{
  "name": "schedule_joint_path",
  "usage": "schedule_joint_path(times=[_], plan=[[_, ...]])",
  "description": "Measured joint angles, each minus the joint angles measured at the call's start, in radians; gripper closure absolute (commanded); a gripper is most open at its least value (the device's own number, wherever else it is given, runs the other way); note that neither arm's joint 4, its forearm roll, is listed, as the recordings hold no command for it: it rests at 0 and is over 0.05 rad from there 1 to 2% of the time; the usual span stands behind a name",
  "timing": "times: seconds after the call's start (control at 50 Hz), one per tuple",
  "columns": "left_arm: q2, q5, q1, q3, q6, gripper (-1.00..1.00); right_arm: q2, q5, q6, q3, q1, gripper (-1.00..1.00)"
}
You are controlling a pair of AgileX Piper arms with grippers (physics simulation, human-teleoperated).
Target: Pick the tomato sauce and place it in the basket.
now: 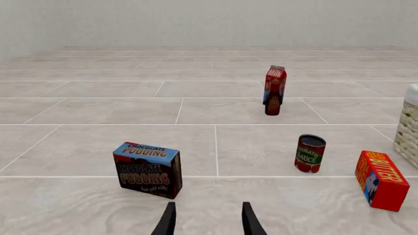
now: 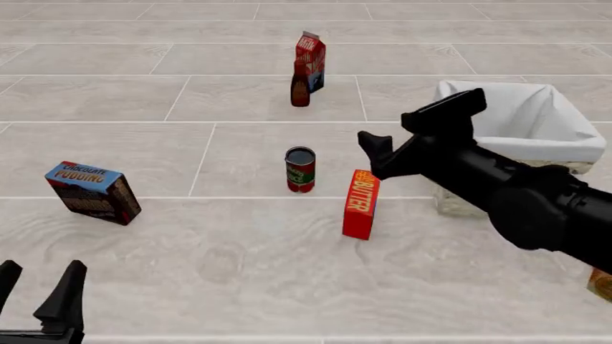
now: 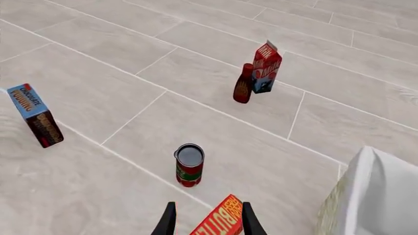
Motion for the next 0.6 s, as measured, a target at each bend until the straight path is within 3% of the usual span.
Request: schedule_joint_path(times=[0.6], plan=[[0.000,0.000,0.000,0.000,0.000,-1.00,0.168,0.072,0.005,-0.160,0.017,-1.00]])
